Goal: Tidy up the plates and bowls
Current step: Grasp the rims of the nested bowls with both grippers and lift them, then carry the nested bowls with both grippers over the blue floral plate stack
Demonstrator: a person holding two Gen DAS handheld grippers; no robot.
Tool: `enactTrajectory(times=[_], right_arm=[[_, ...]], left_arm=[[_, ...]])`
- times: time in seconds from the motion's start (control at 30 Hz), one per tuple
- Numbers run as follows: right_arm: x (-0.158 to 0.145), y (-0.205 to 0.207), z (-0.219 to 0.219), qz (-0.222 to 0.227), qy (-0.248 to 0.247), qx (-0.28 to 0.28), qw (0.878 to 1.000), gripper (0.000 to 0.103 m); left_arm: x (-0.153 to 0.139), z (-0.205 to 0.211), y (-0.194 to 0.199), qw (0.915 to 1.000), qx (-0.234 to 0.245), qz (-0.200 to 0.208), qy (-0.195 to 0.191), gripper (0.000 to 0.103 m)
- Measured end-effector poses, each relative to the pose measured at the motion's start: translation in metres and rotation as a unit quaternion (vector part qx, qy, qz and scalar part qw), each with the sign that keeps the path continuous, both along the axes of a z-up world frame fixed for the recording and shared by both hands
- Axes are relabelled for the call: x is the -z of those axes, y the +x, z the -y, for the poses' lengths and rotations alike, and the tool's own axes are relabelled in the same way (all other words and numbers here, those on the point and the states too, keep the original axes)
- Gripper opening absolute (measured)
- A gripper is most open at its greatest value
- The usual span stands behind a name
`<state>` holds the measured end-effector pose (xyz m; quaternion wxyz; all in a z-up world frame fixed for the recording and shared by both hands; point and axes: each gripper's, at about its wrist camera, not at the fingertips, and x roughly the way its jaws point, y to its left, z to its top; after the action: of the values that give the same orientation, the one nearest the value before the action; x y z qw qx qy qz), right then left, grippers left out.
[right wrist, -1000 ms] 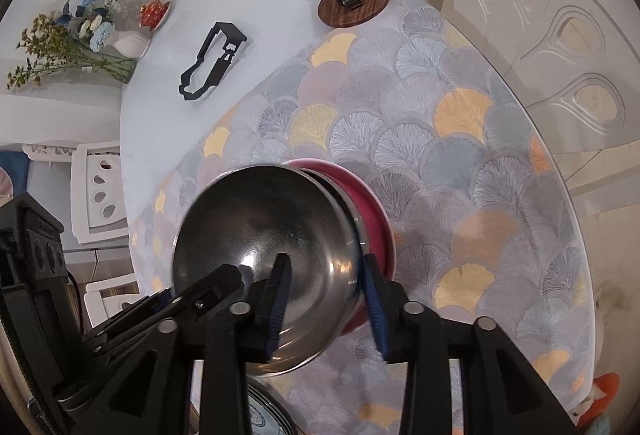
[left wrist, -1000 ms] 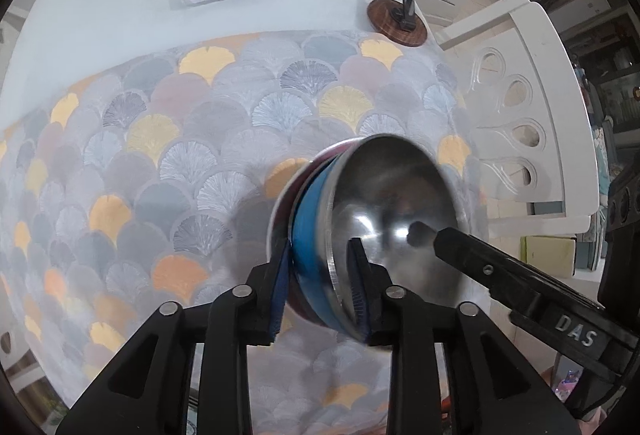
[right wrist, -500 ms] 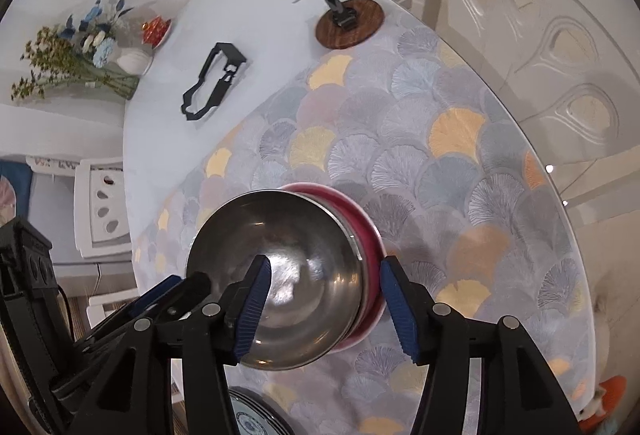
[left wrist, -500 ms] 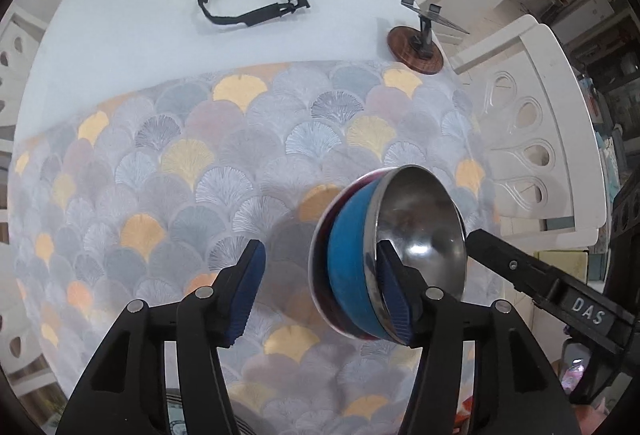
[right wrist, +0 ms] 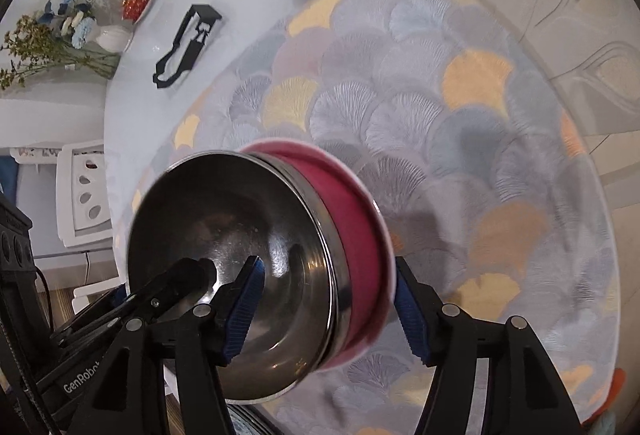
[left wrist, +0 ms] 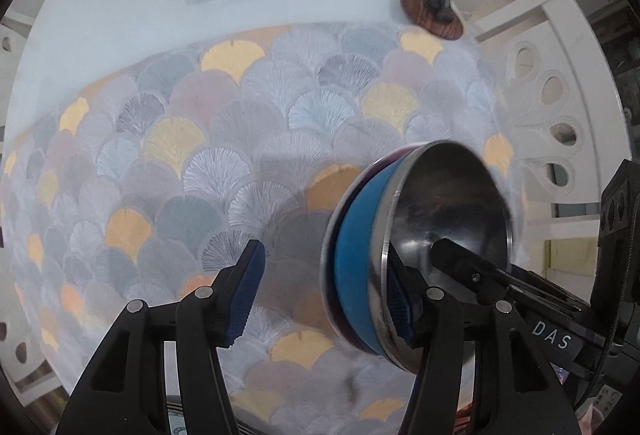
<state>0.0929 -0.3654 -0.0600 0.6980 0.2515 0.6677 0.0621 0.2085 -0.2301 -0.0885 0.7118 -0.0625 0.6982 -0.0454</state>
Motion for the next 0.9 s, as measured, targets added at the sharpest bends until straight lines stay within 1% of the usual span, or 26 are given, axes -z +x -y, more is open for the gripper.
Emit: enactTrajectory(times=[0.03,0.13,0.27,0.37,0.43,0.53,0.6,0.7,0.77,0.9], right_arm=[[0.006,0.001,0.000,-0.006,0.005,0.002,1.000,0.062],[0.018,0.002,0.003,-0.013,0.025,0.014,1.000,0.062],[0.027,0.004,0.012,0.010,0.066,0.041,0.997,0.062],[0.033,0.003,0.018,0.034,0.093,0.059,0.993,0.064],[0.036,-0.001,0.020,0.046,0.104,0.068,0.991,0.064],[0.036,-0.004,0.024,0.054,0.113,0.081,0.989,0.062],[0.032,-0.005,0.025,0.058,0.108,0.081,0.989,0.060],[0.025,-0.003,0.021,0.064,0.092,0.070,0.991,0.057],[0.022,-0.002,0.019,0.065,0.088,0.069,0.992,0.055],[0.018,-0.002,0.017,0.066,0.096,0.072,0.991,0.055]], left_arm=[[0.005,0.000,0.000,1.0000,0.000,-0.005,0.000,0.055],[0.014,-0.003,0.002,0.9996,-0.008,-0.012,-0.023,0.060],[0.021,-0.002,0.006,0.9990,-0.007,-0.006,-0.044,0.061],[0.027,-0.001,0.009,0.9965,-0.011,-0.001,-0.082,0.054],[0.028,0.003,0.010,0.9938,-0.010,-0.002,-0.110,0.039],[0.023,0.014,0.010,0.9955,0.011,0.019,-0.092,0.038],[0.019,0.019,0.009,0.9954,0.027,0.031,-0.087,0.037],[0.017,0.017,0.008,0.9957,0.028,0.029,-0.084,0.037],[0.012,0.019,0.007,0.9959,0.034,0.036,-0.076,0.037],[-0.003,0.019,0.005,0.9960,0.045,0.050,-0.060,0.037]])
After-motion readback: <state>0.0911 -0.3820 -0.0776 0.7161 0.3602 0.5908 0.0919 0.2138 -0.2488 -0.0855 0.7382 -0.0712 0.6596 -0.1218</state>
